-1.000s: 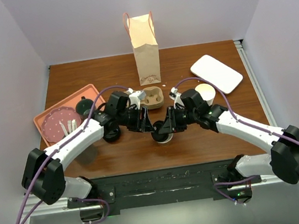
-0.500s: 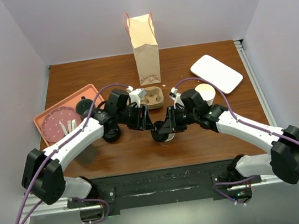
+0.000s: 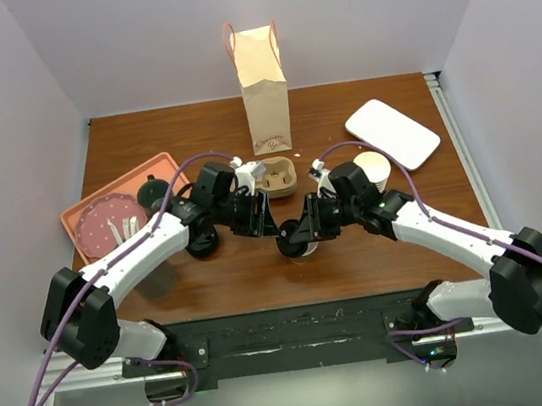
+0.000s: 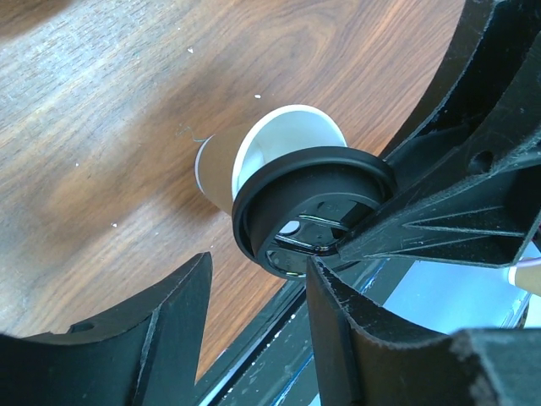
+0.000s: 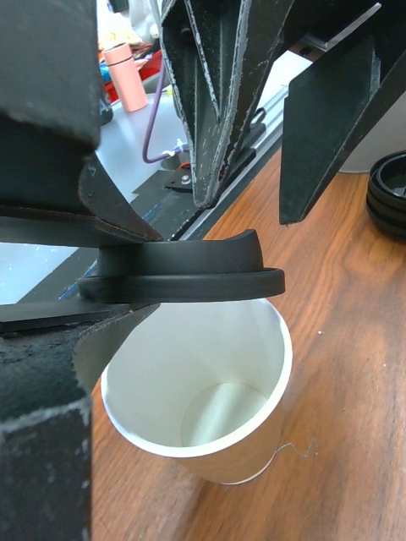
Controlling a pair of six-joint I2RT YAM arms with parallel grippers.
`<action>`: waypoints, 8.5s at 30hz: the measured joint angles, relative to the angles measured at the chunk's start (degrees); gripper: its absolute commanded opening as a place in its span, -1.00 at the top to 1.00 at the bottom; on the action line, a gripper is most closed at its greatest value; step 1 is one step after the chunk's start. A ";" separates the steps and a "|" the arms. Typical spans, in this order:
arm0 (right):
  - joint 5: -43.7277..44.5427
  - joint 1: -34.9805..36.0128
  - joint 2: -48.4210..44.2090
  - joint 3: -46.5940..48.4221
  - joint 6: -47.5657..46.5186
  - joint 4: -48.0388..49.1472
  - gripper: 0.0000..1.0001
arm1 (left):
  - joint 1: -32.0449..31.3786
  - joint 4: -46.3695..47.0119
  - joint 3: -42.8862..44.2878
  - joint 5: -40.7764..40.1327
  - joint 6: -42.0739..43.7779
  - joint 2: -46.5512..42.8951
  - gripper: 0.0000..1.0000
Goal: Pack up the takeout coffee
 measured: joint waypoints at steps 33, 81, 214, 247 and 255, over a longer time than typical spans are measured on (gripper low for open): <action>1.55 -1.44 -3.82 -0.35 -0.57 -2.43 0.77 | -1.92 0.42 0.00 0.15 -0.46 3.10 -0.04; -1.62 -10.01 -9.40 -2.16 -6.67 -8.74 0.08 | -2.19 -0.02 2.89 0.48 -1.05 5.20 -0.07; 15.74 5.40 -23.34 14.34 -30.47 -14.93 -0.12 | -3.91 -20.28 25.00 1.18 -10.73 4.61 0.81; 56.85 45.48 -15.78 14.49 -75.71 -7.15 -0.24 | 2.29 -16.48 25.49 8.96 -25.77 3.78 0.80; 58.86 45.62 -15.91 11.98 -75.54 -7.10 -0.15 | 2.29 -16.20 24.68 8.66 -27.71 2.75 0.80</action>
